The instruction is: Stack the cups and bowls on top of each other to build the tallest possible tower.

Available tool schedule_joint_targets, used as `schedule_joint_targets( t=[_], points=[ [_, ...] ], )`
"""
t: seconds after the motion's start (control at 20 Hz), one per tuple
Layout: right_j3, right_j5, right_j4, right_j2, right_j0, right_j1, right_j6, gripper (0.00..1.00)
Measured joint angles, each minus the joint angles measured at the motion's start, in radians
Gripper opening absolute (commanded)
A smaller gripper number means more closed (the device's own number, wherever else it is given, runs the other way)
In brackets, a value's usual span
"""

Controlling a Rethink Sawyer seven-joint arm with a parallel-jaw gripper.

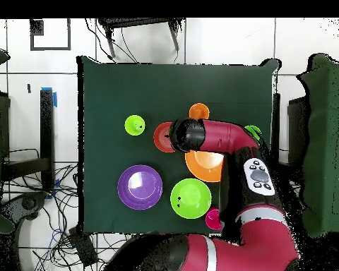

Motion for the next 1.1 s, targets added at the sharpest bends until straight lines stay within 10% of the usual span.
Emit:
schedule_joint_targets(
  t=[1.1],
  points=[
    [0.073,-0.053,0.000,0.000,-0.004,-0.039,0.000,1.00]
  ],
)
